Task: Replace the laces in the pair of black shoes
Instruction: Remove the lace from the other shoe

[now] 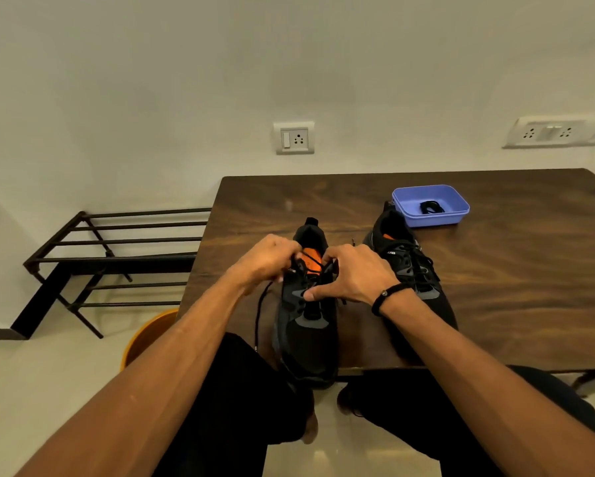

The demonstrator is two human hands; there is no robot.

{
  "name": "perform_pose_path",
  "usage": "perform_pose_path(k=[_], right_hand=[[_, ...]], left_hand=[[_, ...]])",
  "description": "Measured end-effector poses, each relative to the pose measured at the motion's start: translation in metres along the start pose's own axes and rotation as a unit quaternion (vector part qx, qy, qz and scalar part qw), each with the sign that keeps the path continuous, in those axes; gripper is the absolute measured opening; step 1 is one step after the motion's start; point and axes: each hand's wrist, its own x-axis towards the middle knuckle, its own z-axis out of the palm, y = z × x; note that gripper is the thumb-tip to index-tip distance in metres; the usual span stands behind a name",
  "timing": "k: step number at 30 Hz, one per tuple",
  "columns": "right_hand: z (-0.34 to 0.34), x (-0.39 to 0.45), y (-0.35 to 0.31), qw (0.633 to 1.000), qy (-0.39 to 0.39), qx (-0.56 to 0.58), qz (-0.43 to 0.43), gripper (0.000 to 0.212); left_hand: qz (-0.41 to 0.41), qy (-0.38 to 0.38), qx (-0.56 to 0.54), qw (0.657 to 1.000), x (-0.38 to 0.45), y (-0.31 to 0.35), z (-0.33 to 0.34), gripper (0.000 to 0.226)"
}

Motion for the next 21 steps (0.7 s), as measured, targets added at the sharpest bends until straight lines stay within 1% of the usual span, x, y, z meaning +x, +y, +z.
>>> perform_pose_path(k=[1,2,3,4,5,6,7,9,10,12,14,17,18,19,21], right_hand=[[-0.001,0.0,0.001,1.0,0.0,0.003,0.004,0.086],[-0.001,0.0,0.0,1.0,0.001,0.003,0.004,0.085],[-0.001,0.0,0.0,1.0,0.002,-0.001,0.003,0.084],[-0.001,0.0,-0.002,1.0,0.003,-0.006,-0.002,0.084],[0.001,0.0,-0.004,1.0,0.005,-0.012,-0.007,0.085],[0.002,0.001,-0.006,1.0,0.007,-0.015,-0.012,0.085],[0.003,0.001,-0.006,1.0,0.008,-0.018,-0.014,0.083],[0.004,0.002,-0.007,1.0,0.008,-0.015,-0.014,0.08],[0.004,0.001,-0.006,1.0,0.008,-0.011,-0.012,0.079],[0.004,0.001,-0.005,1.0,0.009,-0.009,-0.01,0.078],[0.004,0.0,-0.005,1.0,0.007,-0.011,-0.011,0.077],[0.002,-0.001,-0.007,1.0,0.005,-0.01,-0.011,0.076],[0.001,-0.001,-0.008,1.0,0.004,-0.009,-0.011,0.076],[0.0,-0.001,-0.007,1.0,0.003,-0.01,-0.009,0.076],[-0.001,-0.001,-0.007,1.0,-0.001,-0.009,-0.005,0.075]], left_hand=[[-0.066,0.0,-0.063,0.996,-0.002,0.0,0.0,0.033],[-0.104,0.007,-0.085,0.991,-0.005,0.0,-0.001,0.037],[-0.103,0.028,-0.046,0.993,-0.006,-0.002,0.0,0.045],[-0.073,0.059,0.035,0.995,-0.007,-0.004,0.0,0.05],[-0.023,0.096,0.118,0.988,-0.008,-0.006,0.002,0.049],[0.029,0.123,0.171,0.977,-0.009,-0.005,0.003,0.043],[0.073,0.125,0.189,0.971,-0.009,-0.002,0.005,0.036],[0.127,0.081,0.201,0.968,-0.004,-0.003,0.011,0.021],[0.137,0.069,0.217,0.964,-0.002,-0.002,0.014,0.014],[0.145,0.08,0.26,0.951,0.0,0.002,0.019,0.009],[0.136,0.087,0.279,0.946,0.003,0.004,0.02,0.008],[0.11,0.056,0.295,0.948,0.005,0.001,0.018,0.016],[0.109,0.058,0.292,0.949,0.005,0.0,0.016,0.017],[0.112,0.076,0.278,0.951,0.004,0.0,0.013,0.017],[0.106,0.166,0.211,0.957,0.005,-0.001,0.004,0.024]])
